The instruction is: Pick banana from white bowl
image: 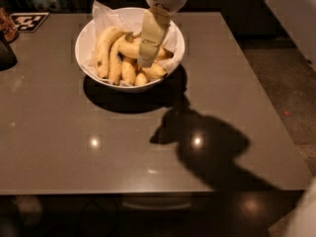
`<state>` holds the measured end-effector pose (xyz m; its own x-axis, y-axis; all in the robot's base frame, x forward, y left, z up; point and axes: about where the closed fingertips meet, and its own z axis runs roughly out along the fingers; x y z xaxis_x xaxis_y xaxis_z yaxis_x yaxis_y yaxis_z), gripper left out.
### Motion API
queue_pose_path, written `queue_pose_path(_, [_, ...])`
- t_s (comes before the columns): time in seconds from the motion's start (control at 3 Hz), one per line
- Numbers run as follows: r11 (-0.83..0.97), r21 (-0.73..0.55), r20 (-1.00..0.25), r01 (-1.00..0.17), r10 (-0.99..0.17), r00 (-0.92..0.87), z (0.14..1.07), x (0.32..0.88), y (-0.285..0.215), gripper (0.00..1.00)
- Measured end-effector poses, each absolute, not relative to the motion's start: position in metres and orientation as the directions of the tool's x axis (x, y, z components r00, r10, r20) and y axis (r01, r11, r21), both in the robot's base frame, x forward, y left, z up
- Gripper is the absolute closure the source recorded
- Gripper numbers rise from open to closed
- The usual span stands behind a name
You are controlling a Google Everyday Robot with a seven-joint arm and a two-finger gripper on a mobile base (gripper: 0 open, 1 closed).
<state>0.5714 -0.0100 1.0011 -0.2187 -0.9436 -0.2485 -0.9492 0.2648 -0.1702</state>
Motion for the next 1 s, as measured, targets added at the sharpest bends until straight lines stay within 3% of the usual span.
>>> queue_pose_path(0.33, [0.291, -0.135, -0.255, -0.947, -0.934, -0.251, 0.989, 0.589, 0.003, 0.2])
queue_pose_path(0.67, [0.304, -0.103, -0.261, -0.947, -0.927, -0.269, 0.979, 0.602, 0.011, 0.31])
queue_pose_path(1.0, [0.301, -0.087, -0.261, -0.95, -0.927, -0.27, 0.972, 0.611, 0.019, 0.33])
